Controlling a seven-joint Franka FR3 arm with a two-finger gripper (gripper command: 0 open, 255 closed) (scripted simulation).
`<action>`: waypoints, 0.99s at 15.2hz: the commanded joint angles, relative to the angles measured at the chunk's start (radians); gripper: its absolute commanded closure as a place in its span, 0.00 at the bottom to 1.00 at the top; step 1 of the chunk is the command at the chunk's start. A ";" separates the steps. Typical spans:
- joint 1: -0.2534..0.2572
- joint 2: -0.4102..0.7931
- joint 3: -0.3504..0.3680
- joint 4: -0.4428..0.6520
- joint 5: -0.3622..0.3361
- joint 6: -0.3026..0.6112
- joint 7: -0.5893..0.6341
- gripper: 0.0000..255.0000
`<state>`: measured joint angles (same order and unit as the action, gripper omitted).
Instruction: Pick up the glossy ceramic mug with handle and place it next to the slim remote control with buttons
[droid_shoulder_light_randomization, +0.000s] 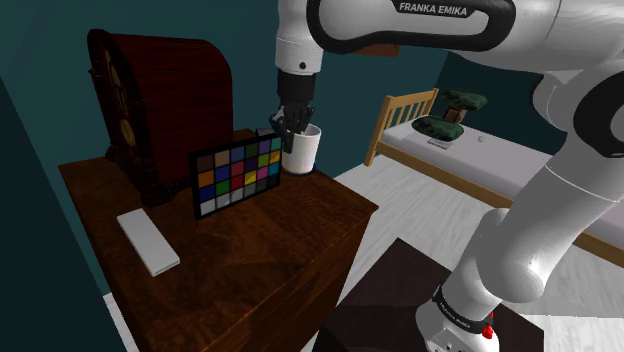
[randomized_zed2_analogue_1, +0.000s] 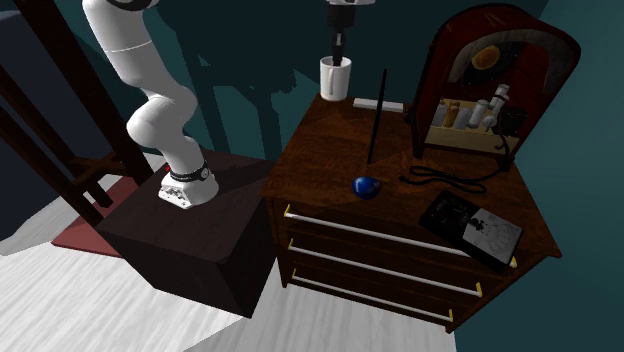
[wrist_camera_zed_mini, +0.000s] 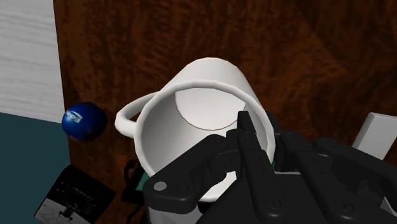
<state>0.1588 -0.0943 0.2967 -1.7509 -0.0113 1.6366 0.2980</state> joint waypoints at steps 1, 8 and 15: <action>0.023 0.013 0.028 0.012 0.000 -0.001 0.053 1.00; 0.109 0.130 0.124 0.146 -0.036 -0.031 0.238 1.00; 0.146 0.179 0.153 0.148 -0.056 0.008 0.307 1.00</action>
<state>0.3047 0.0839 0.4505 -1.5916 -0.0667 1.6323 0.6042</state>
